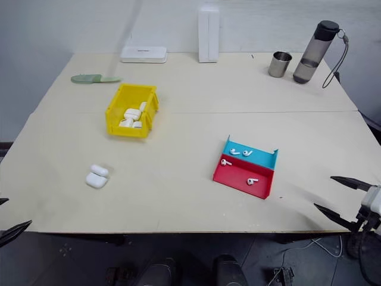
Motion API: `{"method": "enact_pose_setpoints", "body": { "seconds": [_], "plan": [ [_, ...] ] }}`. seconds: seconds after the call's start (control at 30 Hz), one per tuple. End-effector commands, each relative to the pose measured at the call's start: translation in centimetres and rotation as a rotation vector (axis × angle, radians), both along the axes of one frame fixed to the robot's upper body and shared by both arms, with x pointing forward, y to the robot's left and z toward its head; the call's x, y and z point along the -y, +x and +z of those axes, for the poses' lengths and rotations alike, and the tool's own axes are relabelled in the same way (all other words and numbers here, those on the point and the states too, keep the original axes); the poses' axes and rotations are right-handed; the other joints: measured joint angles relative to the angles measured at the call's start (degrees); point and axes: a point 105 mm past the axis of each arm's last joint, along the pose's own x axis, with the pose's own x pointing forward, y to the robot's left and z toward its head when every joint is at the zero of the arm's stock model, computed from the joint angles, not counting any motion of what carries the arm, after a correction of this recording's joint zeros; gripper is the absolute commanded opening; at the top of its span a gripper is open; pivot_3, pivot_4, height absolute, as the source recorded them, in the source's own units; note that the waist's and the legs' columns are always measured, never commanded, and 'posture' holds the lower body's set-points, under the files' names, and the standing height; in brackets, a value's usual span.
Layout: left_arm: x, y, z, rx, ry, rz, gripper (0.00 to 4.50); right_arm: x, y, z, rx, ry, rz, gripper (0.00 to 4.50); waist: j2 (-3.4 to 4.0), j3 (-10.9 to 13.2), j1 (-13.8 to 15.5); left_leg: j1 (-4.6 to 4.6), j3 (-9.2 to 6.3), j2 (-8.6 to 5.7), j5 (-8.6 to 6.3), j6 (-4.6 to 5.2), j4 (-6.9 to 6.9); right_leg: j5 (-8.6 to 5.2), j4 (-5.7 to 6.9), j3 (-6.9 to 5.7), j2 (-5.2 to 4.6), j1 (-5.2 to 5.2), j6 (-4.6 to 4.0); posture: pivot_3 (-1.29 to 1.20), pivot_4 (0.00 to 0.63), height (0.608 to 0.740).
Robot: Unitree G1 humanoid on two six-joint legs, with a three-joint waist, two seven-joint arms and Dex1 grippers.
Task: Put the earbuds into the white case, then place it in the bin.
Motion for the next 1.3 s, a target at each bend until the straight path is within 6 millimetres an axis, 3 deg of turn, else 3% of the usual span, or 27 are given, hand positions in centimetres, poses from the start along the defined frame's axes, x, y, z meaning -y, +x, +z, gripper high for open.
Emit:
{"method": "enact_pose_setpoints", "body": {
  "seconds": [0.03,0.23,0.33,0.5,0.67,0.77,0.93,1.07,1.3],
  "plan": [
    [0.1,-0.1,0.8,0.037,0.004,0.001,4.48,-0.2,0.2,0.9,0.017,-0.007,0.007,4.50,0.00,0.00,-0.01,0.00,0.00,0.00,0.00,0.00,0.00,0.00,0.00,0.00,0.00,0.00,0.00,0.00,0.150,0.740],
    [0.6,0.2,1.3,0.059,-0.073,0.005,4.48,-0.8,0.6,1.2,0.020,0.004,0.018,4.50,-0.01,0.01,-0.04,0.00,0.00,0.00,0.00,0.00,0.00,0.00,0.01,0.00,0.00,0.00,0.00,0.00,0.150,0.740],
    [1.0,0.1,1.5,0.025,-0.172,0.014,4.48,-2.1,1.3,1.8,0.035,0.050,0.042,4.50,-0.02,0.02,-0.04,0.00,0.00,0.00,0.00,0.00,0.00,0.00,0.02,0.00,0.00,0.00,0.00,0.00,0.150,0.740],
    [-1.1,-1.3,2.2,-0.032,-0.304,0.176,4.48,-7.8,2.3,4.8,0.162,0.223,0.216,4.50,-0.13,0.08,-0.26,0.00,-0.01,0.05,0.01,-0.03,0.01,0.00,0.14,-0.01,0.03,-0.06,0.00,0.00,0.150,0.740],
    [-5.7,-3.6,2.2,-0.143,-0.351,0.475,4.48,-12.7,1.2,6.4,0.156,0.361,0.385,4.50,-0.18,0.13,0.04,-0.04,-0.07,0.04,-0.03,-0.04,-0.01,0.00,0.21,-0.04,0.02,-0.15,0.01,0.00,0.150,0.740],
    [-5.8,-4.4,2.3,-0.323,-0.413,0.543,4.48,-15.0,0.8,7.4,0.234,0.384,0.455,4.50,-0.55,0.16,0.34,-0.05,-0.19,0.04,-0.02,-0.06,-0.01,0.00,0.41,-0.11,0.02,-0.21,0.01,0.00,0.150,0.740],
    [-3.2,-1.6,4.6,-0.401,-0.386,0.400,4.48,-17.0,-0.5,7.4,0.323,0.345,0.580,4.50,-0.57,0.19,1.04,-0.07,-0.23,-0.03,-0.04,-0.10,0.00,0.00,0.42,-0.05,-0.03,-0.24,0.00,0.00,0.150,0.740],
    [1.4,2.4,6.4,-0.459,-0.363,0.240,4.48,-16.3,-0.9,6.2,0.290,0.306,0.578,4.50,-0.56,0.20,1.83,-0.24,-0.25,-0.03,-0.04,-0.13,-0.02,0.00,0.52,-0.09,-0.03,-0.47,0.01,0.00,0.150,0.740],
    [9.3,7.0,5.8,-0.559,-0.289,0.081,4.48,-14.8,-1.0,5.0,0.243,0.288,0.494,4.50,-0.47,0.24,0.56,-0.47,-0.18,-0.04,-0.04,-0.14,0.00,0.01,0.76,-0.03,0.01,-0.78,0.03,0.00,0.150,0.740]
  ]
}}
